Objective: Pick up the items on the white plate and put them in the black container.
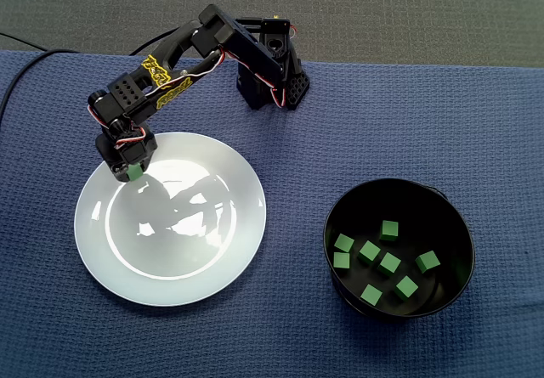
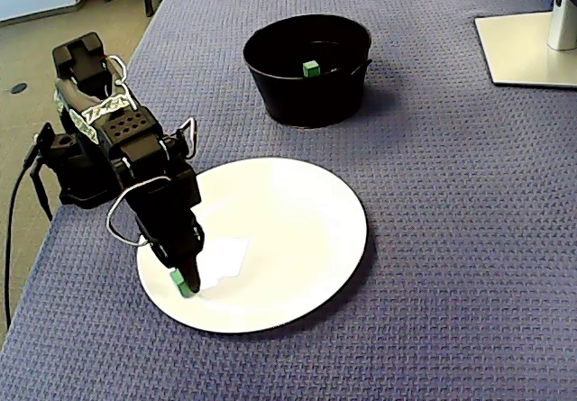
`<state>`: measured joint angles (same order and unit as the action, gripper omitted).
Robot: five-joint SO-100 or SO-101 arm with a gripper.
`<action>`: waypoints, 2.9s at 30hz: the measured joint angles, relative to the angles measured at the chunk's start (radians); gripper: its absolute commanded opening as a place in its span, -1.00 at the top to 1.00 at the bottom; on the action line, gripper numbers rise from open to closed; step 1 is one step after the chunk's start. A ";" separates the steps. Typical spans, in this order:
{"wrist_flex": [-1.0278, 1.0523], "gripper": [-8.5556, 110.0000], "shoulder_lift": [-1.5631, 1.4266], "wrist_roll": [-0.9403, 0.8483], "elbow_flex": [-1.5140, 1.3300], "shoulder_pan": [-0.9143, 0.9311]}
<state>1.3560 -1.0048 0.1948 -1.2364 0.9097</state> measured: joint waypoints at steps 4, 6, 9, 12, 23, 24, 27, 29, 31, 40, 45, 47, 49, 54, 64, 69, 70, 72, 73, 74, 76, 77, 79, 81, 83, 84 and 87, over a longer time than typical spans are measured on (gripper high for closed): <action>0.046 0.86 -0.101 0.006 0.049 -0.020; 0.095 0.86 -0.186 -0.015 0.118 -0.064; 0.192 0.86 -0.318 -0.060 0.287 -0.143; 0.261 0.86 -0.439 -0.129 0.491 -0.253; 0.124 0.86 -0.578 -0.445 0.649 -0.983; 0.083 0.86 -0.578 -0.465 0.603 -1.031; -0.054 0.86 -0.577 -0.517 0.425 -1.143; -0.129 0.86 -0.560 -0.540 0.287 -1.201; -0.204 0.86 -0.541 -0.555 0.138 -1.246; -0.523 0.85 -0.456 -0.603 -0.365 -1.327; -0.561 0.52 -0.456 -0.637 -0.420 -1.327; -0.560 0.48 -0.456 -0.638 -0.420 -1.327; -0.535 0.44 -0.456 -0.638 -0.417 -1.327; -0.365 0.43 -0.476 -0.640 -0.296 -1.310; 0.078 0.47 -0.905 -0.897 0.002 -1.127; 0.101 0.50 -1.312 -1.325 -0.285 -1.019; 0.098 0.50 -1.393 -1.408 -0.360 -0.988; 0.074 0.50 -1.562 -1.529 -0.523 -0.954; 0.069 0.50 -1.631 -1.572 -0.598 -0.940; 0.064 0.50 -1.695 -1.611 -0.676 -0.939; 0.057 0.51 -1.815 -1.683 -0.845 -0.907; 0.051 0.50 -1.876 -1.712 -0.928 -0.891; 0.035 0.49 -1.988 -1.759 -1.100 -0.873; 0.012 0.48 -2.077 -1.781 -1.261 -0.857; -0.029 0.48 -2.123 -1.789 -1.404 -0.841; -0.049 0.48 -2.137 -1.787 -1.466 -0.836; -0.106 0.49 -2.157 -1.787 -1.614 -0.838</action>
<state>1.2502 -3.1615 -1.5923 -2.8501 0.0721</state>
